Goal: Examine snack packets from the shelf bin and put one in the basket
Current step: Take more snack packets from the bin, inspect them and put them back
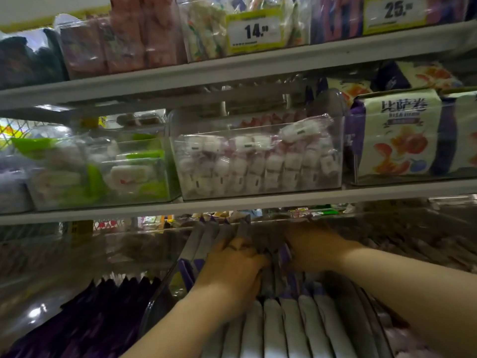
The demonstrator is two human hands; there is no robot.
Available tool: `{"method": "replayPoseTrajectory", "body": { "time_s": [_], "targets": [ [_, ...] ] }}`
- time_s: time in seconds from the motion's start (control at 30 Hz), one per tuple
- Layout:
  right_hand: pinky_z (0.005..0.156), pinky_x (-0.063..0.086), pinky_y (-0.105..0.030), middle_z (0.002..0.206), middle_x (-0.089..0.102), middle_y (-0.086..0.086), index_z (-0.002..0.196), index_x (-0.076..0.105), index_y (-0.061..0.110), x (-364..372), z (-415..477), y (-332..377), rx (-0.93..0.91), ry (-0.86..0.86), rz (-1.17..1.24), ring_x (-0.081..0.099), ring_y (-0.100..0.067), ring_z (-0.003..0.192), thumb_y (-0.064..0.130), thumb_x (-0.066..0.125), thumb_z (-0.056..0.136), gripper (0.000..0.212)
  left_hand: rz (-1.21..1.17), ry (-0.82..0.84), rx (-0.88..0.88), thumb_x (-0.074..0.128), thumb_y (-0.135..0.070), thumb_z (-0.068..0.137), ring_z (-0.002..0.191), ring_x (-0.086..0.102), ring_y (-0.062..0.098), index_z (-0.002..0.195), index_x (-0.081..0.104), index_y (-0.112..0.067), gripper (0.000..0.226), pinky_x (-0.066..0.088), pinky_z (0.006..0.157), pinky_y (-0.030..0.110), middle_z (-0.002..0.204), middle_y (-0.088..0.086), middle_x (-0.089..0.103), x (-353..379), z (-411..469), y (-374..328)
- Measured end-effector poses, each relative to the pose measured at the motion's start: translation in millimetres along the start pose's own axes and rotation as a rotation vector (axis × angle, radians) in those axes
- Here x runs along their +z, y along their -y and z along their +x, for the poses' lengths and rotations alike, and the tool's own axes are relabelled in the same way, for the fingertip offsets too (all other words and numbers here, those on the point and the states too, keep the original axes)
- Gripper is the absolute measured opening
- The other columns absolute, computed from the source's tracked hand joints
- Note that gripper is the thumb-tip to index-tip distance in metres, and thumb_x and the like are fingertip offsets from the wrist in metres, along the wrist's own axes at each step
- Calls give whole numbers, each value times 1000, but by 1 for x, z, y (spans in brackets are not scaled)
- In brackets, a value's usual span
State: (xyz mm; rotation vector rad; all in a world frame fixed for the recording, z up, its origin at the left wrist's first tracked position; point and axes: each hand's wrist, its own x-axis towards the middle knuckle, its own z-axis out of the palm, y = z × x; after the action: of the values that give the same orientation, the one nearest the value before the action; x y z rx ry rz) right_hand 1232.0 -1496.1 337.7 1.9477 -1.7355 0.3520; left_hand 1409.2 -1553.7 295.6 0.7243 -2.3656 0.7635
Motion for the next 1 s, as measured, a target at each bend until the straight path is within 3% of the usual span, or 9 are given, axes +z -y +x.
{"method": "replayPoseTrajectory", "body": {
  "time_s": [0.07,0.13,0.2,0.3,0.33,0.43,0.67,0.9,1.0],
  "targets": [
    [96,37,-17,134,54,7,135,47,34,0,1,-3,-64,37,-46,51,-14,120,53,64,78,62,18,-31,14,41,-37,97,136,25,14,135,51,-33,39,2,114,33,135,-11,55,4,-2,0],
    [85,24,2,125,48,32,133,44,48,-12,0,-8,-80,156,10,44,9,112,56,67,78,59,28,-43,18,42,-37,97,137,24,14,133,52,-31,38,-1,115,34,137,-10,54,6,-2,1],
    [78,29,1,113,49,45,117,36,66,-29,-4,-17,-15,197,49,48,17,103,64,64,78,49,55,-25,14,44,-36,96,137,25,15,131,54,-30,37,-4,115,36,135,-8,55,8,-3,2],
    [79,37,-8,106,54,34,119,36,61,-37,-10,-31,50,231,7,52,5,96,62,62,78,48,86,-36,47,51,-34,91,132,38,19,121,63,-29,33,5,117,46,123,-7,63,4,-7,1],
    [83,40,-8,110,54,33,122,41,56,-36,-10,-32,66,276,8,53,5,99,59,63,79,48,107,-53,76,60,-35,85,125,49,20,110,69,-29,28,17,116,49,113,-8,68,3,-8,1],
    [103,43,-32,137,52,9,135,49,36,-35,-6,-29,143,420,-40,51,-15,123,62,64,78,64,90,-124,125,82,-40,57,94,68,15,78,75,-32,23,50,96,46,82,-15,72,3,-10,1],
    [107,40,-34,145,48,4,142,43,27,-40,-2,-14,115,478,-88,48,-18,128,57,74,72,82,111,-165,122,87,-40,48,89,70,15,73,75,-31,29,56,89,44,78,-14,72,3,-15,0],
    [77,46,-17,119,58,11,128,53,33,-38,-20,-14,143,326,-70,55,-7,97,53,76,72,64,108,-189,123,85,-41,45,89,70,15,73,75,-31,31,55,89,45,78,-16,71,5,-16,2],
    [73,43,-17,120,56,11,123,54,37,-33,-24,-8,142,212,-129,54,-9,98,42,77,75,53,111,-198,123,84,-42,48,91,70,14,74,75,-33,30,54,90,45,79,-18,71,8,-15,3]
  ]
}}
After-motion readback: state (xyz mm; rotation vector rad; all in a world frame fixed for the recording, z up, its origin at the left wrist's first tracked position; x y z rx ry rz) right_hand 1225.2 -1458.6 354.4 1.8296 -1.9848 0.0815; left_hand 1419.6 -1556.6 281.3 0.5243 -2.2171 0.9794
